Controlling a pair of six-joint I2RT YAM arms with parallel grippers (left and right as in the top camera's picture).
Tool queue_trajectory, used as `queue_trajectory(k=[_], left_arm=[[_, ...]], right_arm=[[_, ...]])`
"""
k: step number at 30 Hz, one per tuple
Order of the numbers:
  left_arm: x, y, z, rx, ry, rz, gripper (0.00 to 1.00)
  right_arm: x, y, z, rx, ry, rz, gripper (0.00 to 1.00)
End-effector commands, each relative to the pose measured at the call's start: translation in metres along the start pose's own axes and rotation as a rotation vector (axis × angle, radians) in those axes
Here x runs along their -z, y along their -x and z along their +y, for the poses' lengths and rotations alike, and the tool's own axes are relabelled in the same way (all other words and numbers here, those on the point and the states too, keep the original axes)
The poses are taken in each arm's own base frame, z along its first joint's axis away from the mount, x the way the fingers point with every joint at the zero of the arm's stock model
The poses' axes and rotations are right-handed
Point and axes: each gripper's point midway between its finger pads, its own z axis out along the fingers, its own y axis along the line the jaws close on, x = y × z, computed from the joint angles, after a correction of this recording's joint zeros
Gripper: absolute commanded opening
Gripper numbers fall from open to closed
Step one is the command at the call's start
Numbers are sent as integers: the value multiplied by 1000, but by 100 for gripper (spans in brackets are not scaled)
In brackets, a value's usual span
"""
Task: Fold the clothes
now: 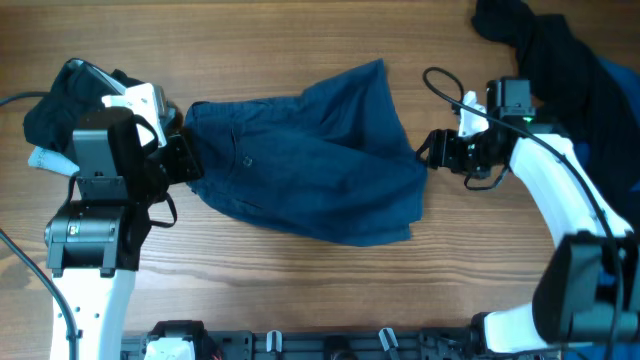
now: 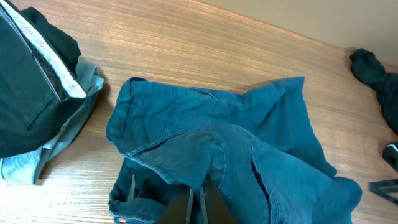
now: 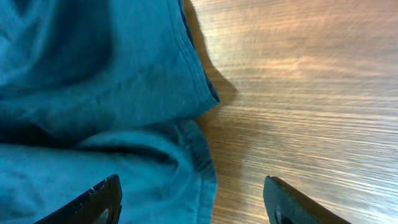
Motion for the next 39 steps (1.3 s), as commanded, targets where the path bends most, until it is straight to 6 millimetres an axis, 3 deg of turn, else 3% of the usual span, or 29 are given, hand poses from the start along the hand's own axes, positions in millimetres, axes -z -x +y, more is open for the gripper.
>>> queue_trajectory(k=[1, 3, 5, 9, 15, 17, 20, 29, 33, 35, 39], left_arm=[[7, 7, 1, 1, 10, -37, 4], [7, 7, 1, 1, 10, -36, 4], [7, 7, 1, 1, 10, -36, 4], [7, 5, 3, 2, 17, -30, 4], [7, 8, 2, 1, 15, -41, 4], [7, 12, 1, -2, 11, -58, 4], [7, 15, 2, -3, 17, -71, 4], [16, 14, 6, -2, 45, -83, 4], [24, 11, 6, -4, 42, -90, 4], [13, 7, 14, 0, 83, -57, 4], [-54, 4, 32, 10, 152, 49, 4]], right_arm=[[-32, -14, 6, -38, 92, 96, 70], [-44, -20, 21, 4, 179, 139, 36], [-42, -28, 51, 101, 347, 162, 4], [-4, -14, 67, 191, 388, 53, 4], [112, 18, 102, 420, 328, -370, 4], [144, 25, 100, 417, 230, -501, 4], [167, 25, 91, 399, 125, -585, 4], [160, 12, 77, 314, 76, -525, 4], [147, -10, 69, 96, 104, -408, 4], [136, -12, 63, 23, 103, -356, 4], [96, 11, 49, -58, 98, -286, 5]])
